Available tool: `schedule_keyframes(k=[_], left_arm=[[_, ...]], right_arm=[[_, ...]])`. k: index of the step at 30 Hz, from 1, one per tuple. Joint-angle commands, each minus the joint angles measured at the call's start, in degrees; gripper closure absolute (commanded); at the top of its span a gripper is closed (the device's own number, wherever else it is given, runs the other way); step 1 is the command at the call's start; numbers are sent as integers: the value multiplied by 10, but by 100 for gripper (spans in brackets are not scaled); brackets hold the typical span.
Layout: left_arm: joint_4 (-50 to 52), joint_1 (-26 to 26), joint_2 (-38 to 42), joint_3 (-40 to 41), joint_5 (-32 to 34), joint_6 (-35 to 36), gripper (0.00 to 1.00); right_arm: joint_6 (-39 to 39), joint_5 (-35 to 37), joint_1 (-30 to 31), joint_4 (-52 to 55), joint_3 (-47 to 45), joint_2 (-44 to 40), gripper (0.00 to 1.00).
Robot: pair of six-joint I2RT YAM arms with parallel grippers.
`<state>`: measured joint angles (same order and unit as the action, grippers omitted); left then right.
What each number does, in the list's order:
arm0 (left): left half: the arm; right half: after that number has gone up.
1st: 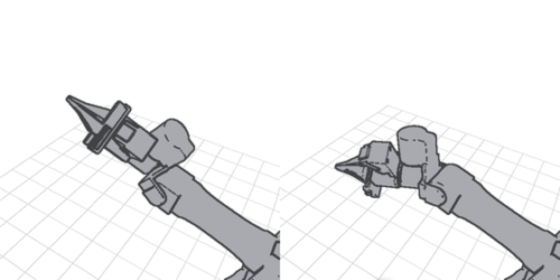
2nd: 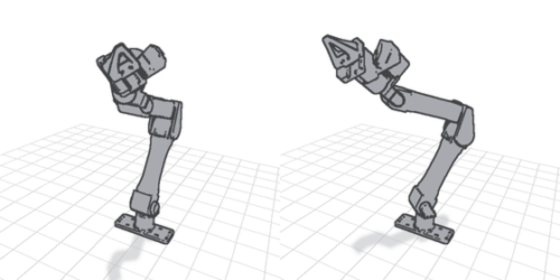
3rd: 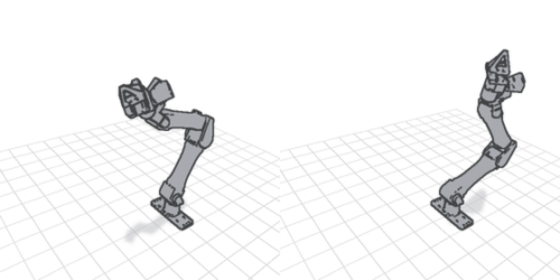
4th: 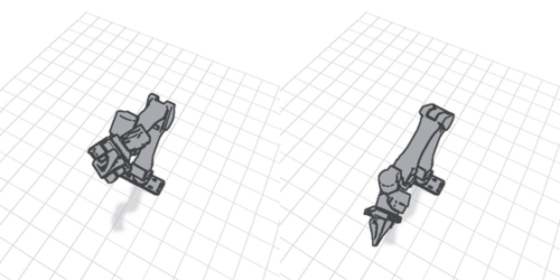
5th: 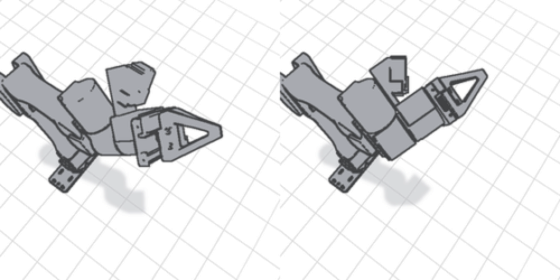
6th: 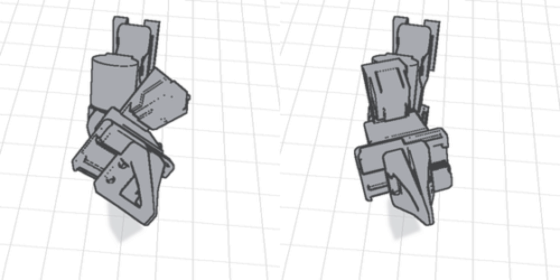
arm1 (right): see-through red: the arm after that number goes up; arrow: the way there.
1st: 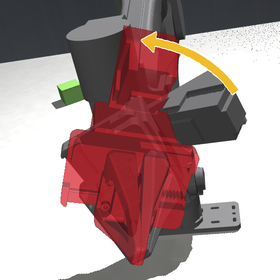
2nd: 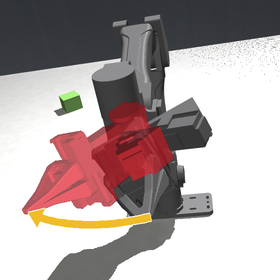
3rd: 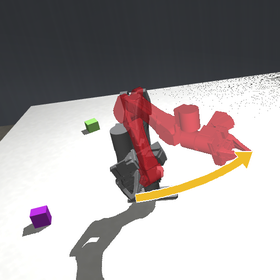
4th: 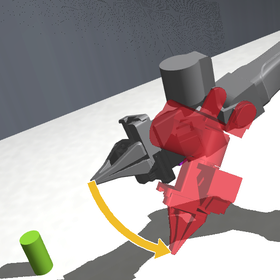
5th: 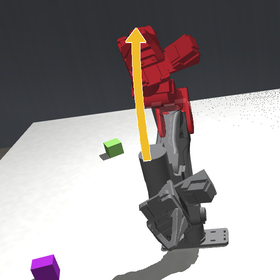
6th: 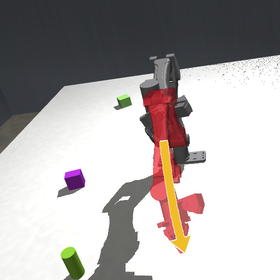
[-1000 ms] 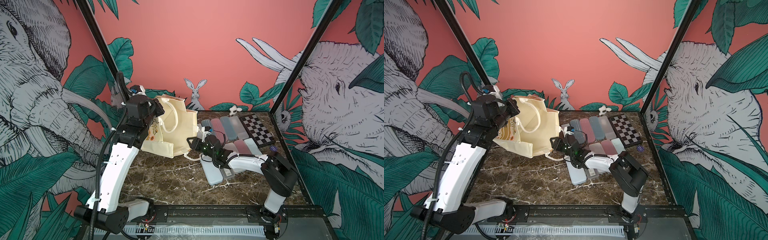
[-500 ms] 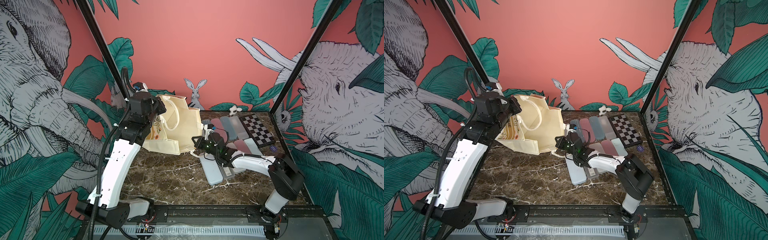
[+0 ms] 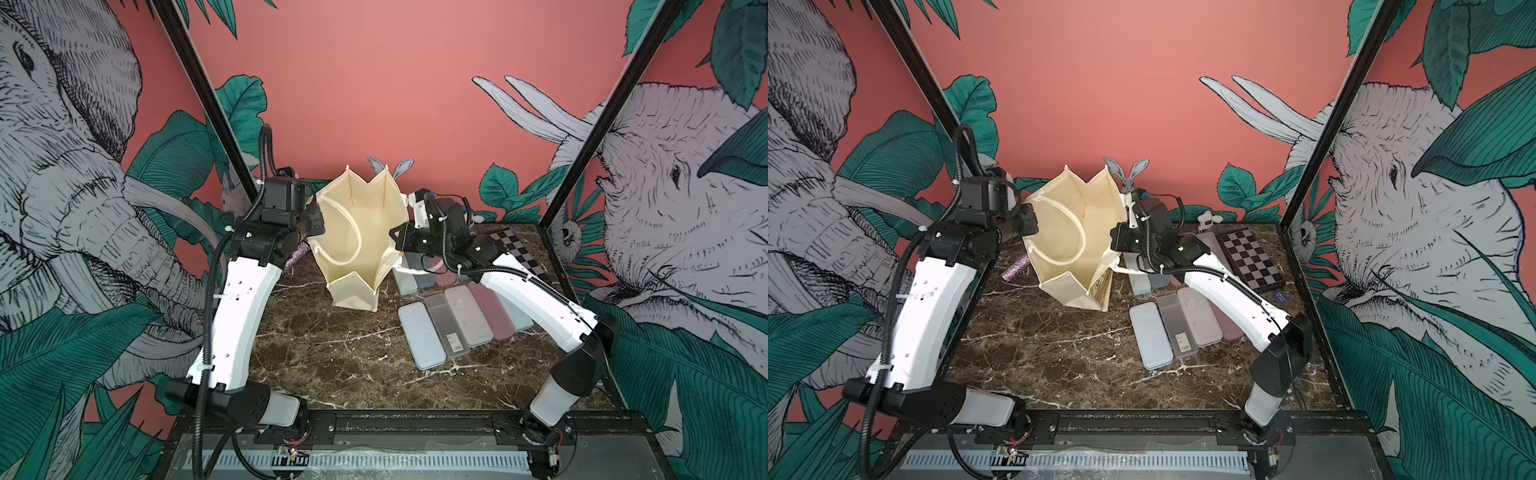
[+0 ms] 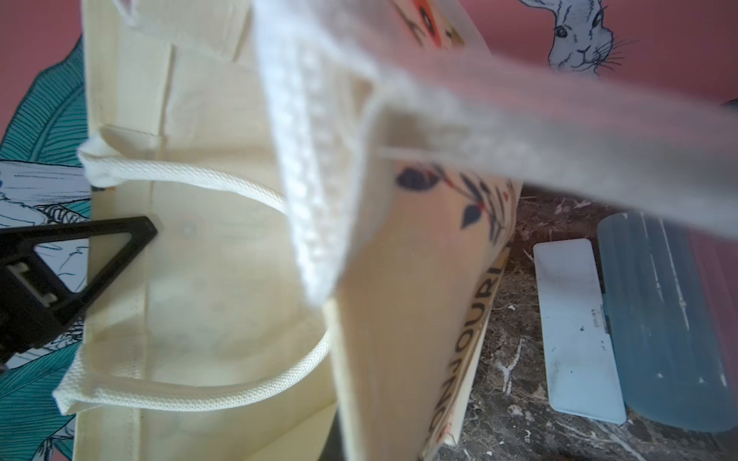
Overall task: Take out the pencil case from the canvas bag
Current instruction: Place the canvas bag at the center of the board.
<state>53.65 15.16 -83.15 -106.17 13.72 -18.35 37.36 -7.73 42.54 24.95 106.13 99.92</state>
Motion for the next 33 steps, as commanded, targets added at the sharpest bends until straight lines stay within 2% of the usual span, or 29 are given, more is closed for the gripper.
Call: schedule_keyframes(k=[1, 6, 13, 24, 33], left_arm=[[70, -5, -22, -24, -23, 13, 100], [91, -16, -52, -39, -42, 15, 100], [84, -40, -65, -57, -54, 18, 100], [81, -68, -127, -103, -84, 25, 100], [70, -77, -180, -145, -93, 33, 100]], right_arm=[[-64, -14, -10, 95, 101, 52, 100], [-79, -32, -19, 160, 241, 138, 100], [-80, -42, -32, 190, 358, 216, 100], [-49, -76, -65, 181, 446, 308, 100], [-28, -97, -84, 141, 457, 350, 99]])
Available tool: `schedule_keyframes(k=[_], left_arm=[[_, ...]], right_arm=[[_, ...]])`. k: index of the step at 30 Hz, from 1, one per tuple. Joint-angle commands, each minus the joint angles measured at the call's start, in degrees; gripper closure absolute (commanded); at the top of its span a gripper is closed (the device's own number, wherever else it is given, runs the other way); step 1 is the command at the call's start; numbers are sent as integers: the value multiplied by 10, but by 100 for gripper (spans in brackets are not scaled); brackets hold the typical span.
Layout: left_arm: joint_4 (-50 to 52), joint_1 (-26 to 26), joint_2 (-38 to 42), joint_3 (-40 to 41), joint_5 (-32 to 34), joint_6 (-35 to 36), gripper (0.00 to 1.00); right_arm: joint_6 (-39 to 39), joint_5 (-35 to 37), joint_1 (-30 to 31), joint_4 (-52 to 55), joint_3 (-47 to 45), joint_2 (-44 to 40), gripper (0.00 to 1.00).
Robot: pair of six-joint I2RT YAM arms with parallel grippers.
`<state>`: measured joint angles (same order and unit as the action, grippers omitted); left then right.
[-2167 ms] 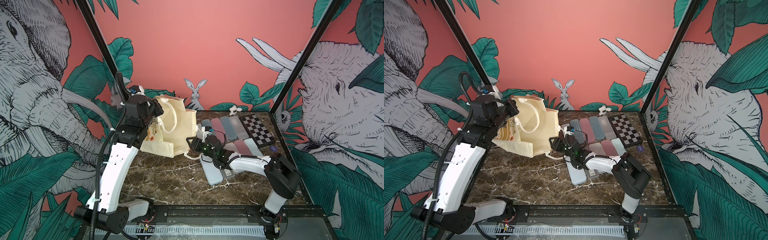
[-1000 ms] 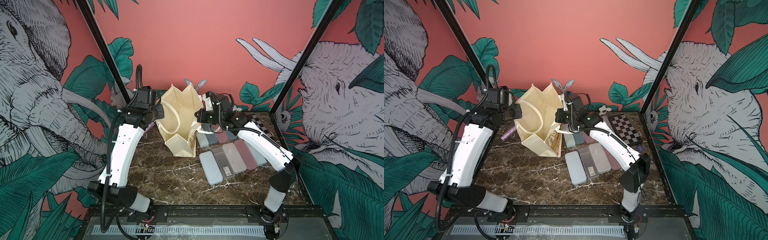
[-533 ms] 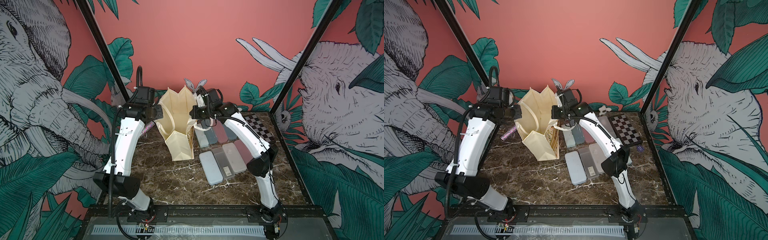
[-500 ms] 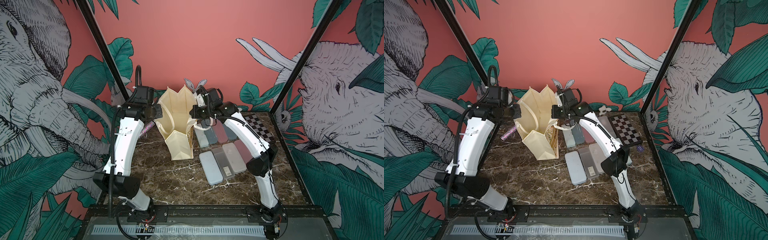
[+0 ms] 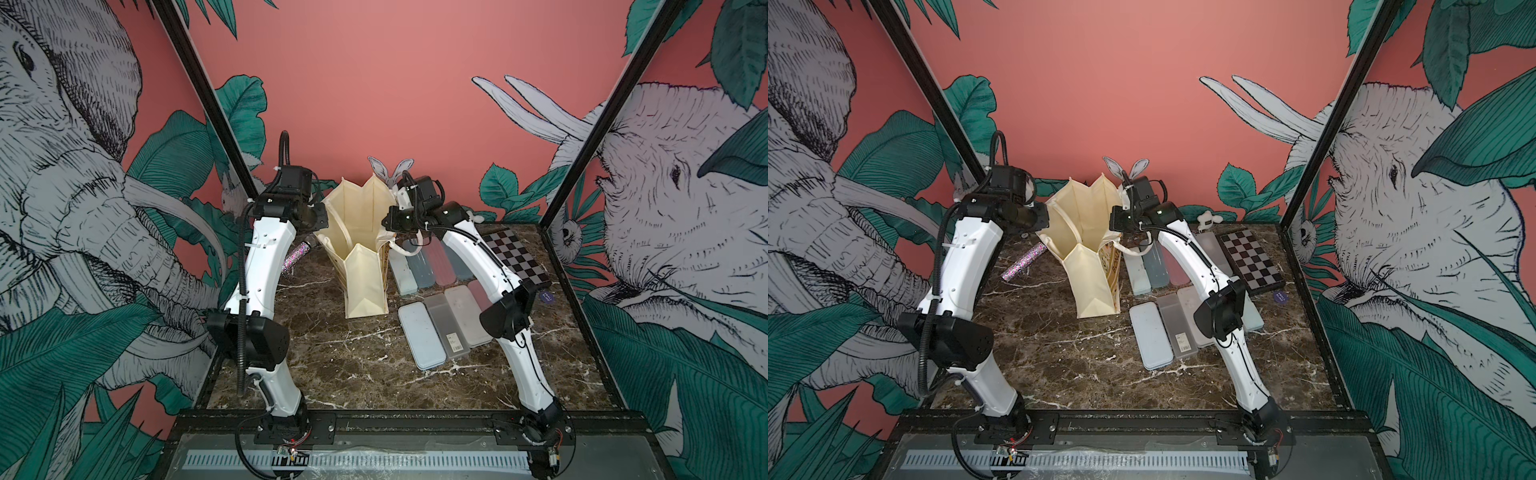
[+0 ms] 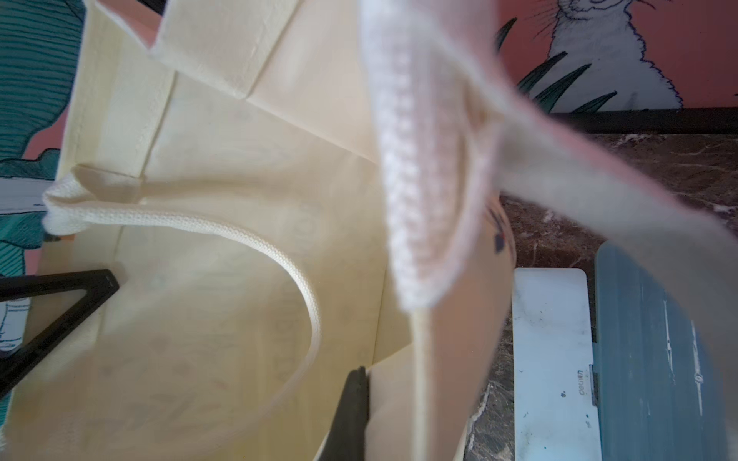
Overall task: Take out the pencil case from the canvas bag
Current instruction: Place the canvas bag at the center of the board.
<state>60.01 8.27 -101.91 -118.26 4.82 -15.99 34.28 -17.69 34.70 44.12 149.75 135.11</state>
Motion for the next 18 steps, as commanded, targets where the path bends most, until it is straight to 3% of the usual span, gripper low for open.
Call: schedule_keyframes(k=[1, 9, 14, 16, 18], left_arm=[[5, -9, 5, -27, -6, 10, 100], [5, -15, -35, -74, -24, 14, 100], [12, -16, -60, -96, -44, 14, 100], [9, -16, -64, -95, -51, 13, 91], [3, -17, -66, -95, -62, 11, 71]], right_arm=[[2, 4, -6, -55, 20, -1, 99], [12, 4, -16, -75, 32, 11, 95], [20, -4, -21, -76, 31, 22, 83], [20, -6, -22, -79, 31, 25, 71], [20, -7, -23, -82, 30, 25, 59]])
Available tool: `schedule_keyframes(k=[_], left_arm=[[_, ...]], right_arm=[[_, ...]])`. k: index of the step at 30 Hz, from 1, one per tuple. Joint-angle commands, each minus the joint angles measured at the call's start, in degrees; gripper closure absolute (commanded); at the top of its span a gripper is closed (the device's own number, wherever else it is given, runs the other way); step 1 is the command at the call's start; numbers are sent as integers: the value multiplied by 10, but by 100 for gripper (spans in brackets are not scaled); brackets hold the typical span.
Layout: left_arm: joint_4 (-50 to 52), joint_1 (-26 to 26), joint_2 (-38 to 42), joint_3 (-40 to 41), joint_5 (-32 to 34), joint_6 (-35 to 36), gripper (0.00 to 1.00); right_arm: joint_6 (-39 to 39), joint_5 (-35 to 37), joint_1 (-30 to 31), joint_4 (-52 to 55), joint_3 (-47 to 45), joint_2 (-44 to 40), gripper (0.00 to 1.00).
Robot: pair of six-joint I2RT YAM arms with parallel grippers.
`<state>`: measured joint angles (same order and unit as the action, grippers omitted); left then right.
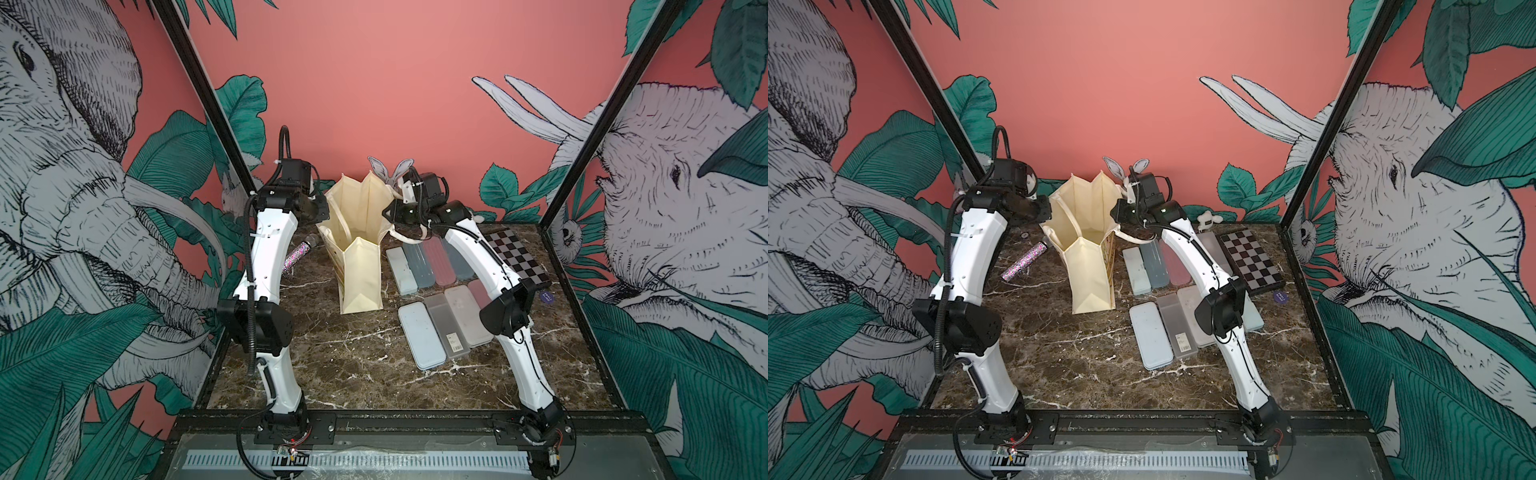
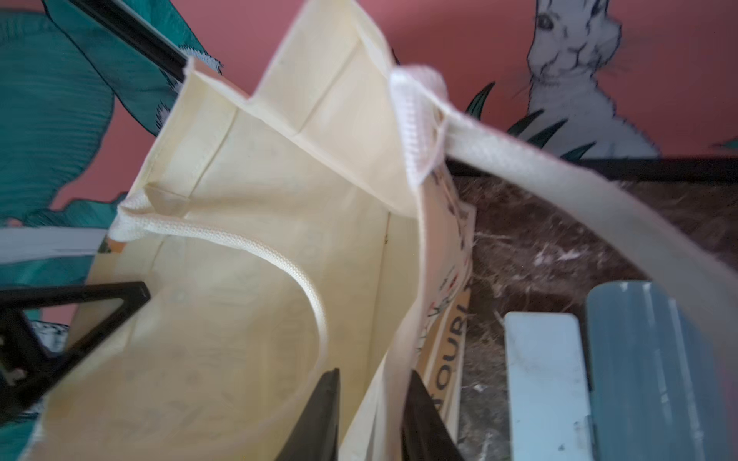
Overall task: Take out the pencil case from the canvas bag
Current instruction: Place the canvas bag at the center of the board.
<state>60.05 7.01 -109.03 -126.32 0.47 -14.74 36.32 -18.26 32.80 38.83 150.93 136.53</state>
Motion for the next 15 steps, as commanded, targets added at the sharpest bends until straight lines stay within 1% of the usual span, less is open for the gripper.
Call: schedule_keyframes(k=[1, 3, 6, 7, 10, 12, 15], left_arm=[[0, -4, 6, -16, -22, -4, 64], [-3, -5, 7, -24, -28, -6, 51], [-4, -7, 16, -44, -34, -8, 29], [-5, -7, 20, -47, -35, -8, 23], [-21, -7, 54, -40, -29, -7, 1], [-50, -7, 95, -10, -27, -5, 1], [-107, -7, 171, 71, -20, 2, 0]], right_arm=[[0, -2, -5, -31, 20, 10, 54], [0, -1, -7, -32, 22, 6, 47], [-12, 5, -10, -32, 20, -13, 40], [-17, 8, -10, -30, 19, -20, 37], [-41, 16, -11, -33, 1, -58, 27], [-60, 26, -11, -49, -41, -98, 19], [-89, 45, -11, -96, -144, -175, 14]])
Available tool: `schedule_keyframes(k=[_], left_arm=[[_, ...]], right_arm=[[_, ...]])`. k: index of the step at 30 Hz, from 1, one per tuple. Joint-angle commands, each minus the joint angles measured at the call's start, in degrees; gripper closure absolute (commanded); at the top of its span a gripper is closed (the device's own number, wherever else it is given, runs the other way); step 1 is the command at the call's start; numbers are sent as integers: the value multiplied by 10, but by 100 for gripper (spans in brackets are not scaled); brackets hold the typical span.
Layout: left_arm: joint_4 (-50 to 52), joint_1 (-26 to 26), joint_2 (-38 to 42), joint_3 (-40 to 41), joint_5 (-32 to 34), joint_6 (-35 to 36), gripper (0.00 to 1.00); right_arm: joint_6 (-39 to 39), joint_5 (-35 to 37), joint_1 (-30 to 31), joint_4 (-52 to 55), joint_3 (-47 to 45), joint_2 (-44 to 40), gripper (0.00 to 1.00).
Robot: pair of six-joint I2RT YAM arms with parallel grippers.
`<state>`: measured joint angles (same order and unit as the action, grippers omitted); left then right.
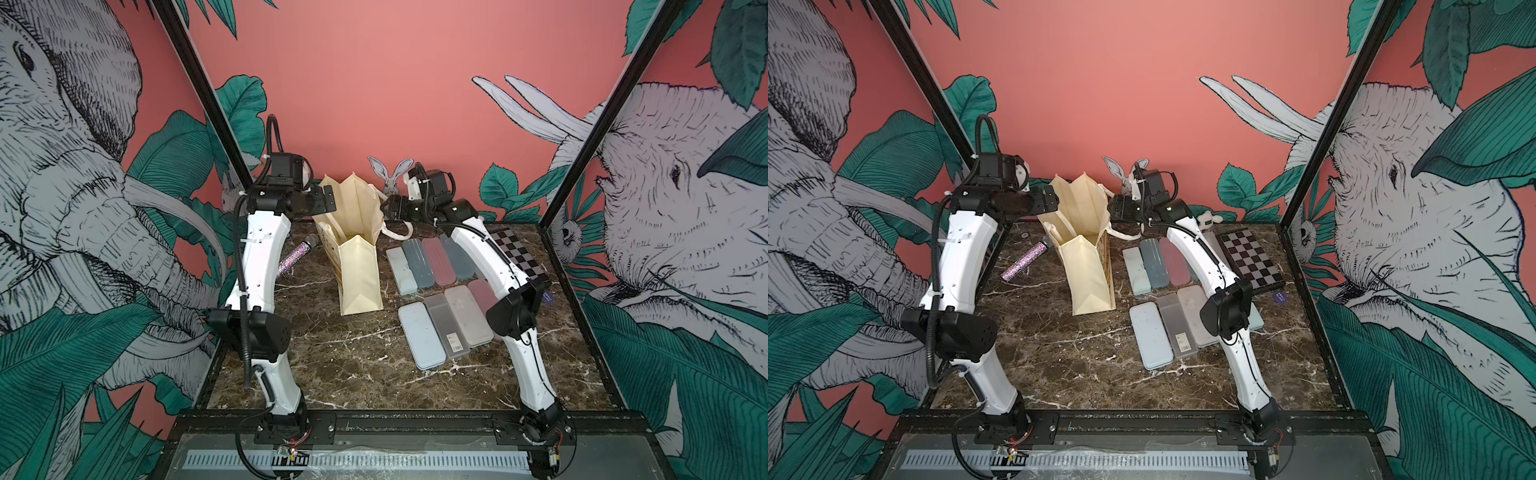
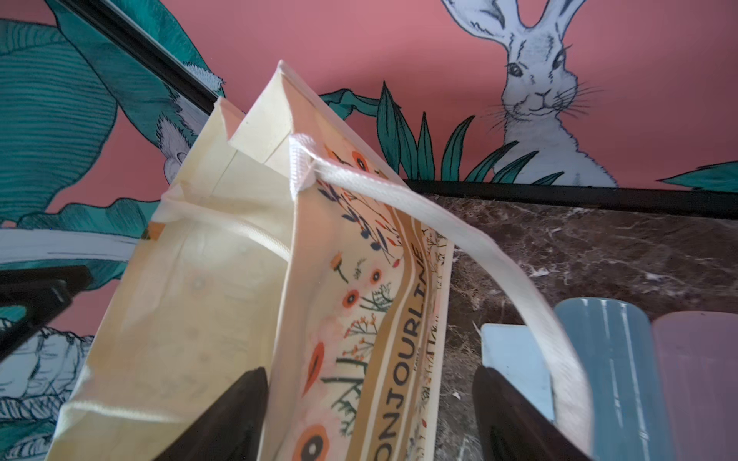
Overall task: Take out the pencil case from the canvas bag
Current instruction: Place the canvas bag at the center of the board, then reset both arms
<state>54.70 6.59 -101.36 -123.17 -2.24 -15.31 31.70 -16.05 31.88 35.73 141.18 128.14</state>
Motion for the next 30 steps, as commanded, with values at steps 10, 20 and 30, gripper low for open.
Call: schedule_keyframes(k=[10, 20, 30], left_arm=[[-281, -3, 405, 472, 95, 25, 0], [-467, -3, 585, 811, 190, 47, 0], [-657, -3, 556, 987, 202, 104, 0]], right_arm=[[-102, 158, -17, -359, -589, -419, 1], [-175, 355, -42, -509, -945, -609, 1], [-272, 450, -97, -653, -1100, -598, 1]])
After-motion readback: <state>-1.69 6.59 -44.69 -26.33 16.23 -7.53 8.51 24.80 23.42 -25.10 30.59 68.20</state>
